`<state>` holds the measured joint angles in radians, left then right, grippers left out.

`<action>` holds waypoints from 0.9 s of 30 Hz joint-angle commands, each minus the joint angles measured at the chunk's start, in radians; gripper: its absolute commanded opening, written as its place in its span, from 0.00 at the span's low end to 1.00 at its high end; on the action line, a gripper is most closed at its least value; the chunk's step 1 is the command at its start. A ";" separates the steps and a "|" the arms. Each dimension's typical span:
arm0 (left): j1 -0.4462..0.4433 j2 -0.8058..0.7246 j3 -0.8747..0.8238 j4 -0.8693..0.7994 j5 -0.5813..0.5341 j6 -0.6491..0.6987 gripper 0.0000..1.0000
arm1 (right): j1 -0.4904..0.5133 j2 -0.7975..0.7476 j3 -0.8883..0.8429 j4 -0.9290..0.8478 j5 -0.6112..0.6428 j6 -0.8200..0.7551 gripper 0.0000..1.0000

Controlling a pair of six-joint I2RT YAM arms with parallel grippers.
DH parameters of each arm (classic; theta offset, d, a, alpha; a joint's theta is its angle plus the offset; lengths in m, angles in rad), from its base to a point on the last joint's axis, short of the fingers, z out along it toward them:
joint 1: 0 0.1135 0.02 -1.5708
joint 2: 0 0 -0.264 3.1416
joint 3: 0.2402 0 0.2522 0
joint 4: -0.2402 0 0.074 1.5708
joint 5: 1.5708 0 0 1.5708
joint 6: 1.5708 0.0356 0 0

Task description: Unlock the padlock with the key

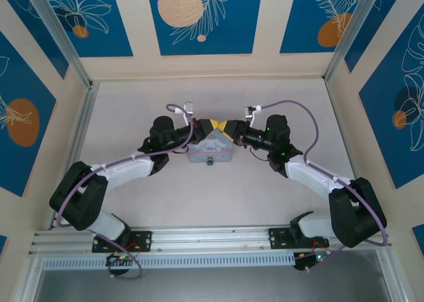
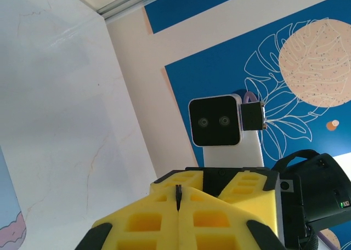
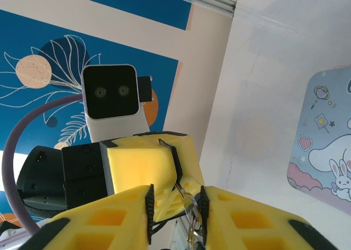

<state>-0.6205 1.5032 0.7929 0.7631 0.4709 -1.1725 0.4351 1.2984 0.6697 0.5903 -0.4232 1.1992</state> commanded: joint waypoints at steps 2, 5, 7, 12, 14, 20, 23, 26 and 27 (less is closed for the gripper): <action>-0.011 0.008 0.027 0.008 0.010 0.010 0.00 | 0.002 0.001 -0.009 0.016 -0.004 -0.020 0.26; -0.011 0.006 0.026 0.008 0.008 0.009 0.00 | 0.001 0.001 -0.020 0.022 -0.003 -0.015 0.24; -0.011 0.005 0.026 0.008 0.008 0.010 0.00 | -0.002 -0.002 -0.025 0.028 -0.005 -0.013 0.24; -0.011 0.005 0.028 0.008 0.005 0.009 0.00 | -0.005 -0.003 -0.043 0.038 -0.009 -0.010 0.29; -0.011 0.006 0.028 0.008 0.006 0.010 0.00 | -0.007 -0.003 -0.048 0.040 -0.009 -0.009 0.28; -0.010 0.003 0.026 0.008 0.005 0.010 0.00 | -0.012 -0.005 -0.048 0.042 -0.009 -0.006 0.24; -0.011 0.003 0.023 0.009 0.006 0.010 0.00 | -0.016 -0.007 -0.044 0.045 -0.010 -0.003 0.24; -0.011 0.003 0.022 0.008 0.006 0.009 0.00 | -0.020 -0.009 -0.041 0.044 -0.011 0.000 0.24; -0.011 0.003 0.022 0.008 0.006 0.010 0.00 | -0.021 -0.010 -0.040 0.045 -0.011 0.000 0.24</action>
<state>-0.6205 1.5032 0.7937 0.7612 0.4709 -1.1725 0.4221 1.2984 0.6300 0.6182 -0.4248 1.2034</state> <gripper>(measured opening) 0.040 0.246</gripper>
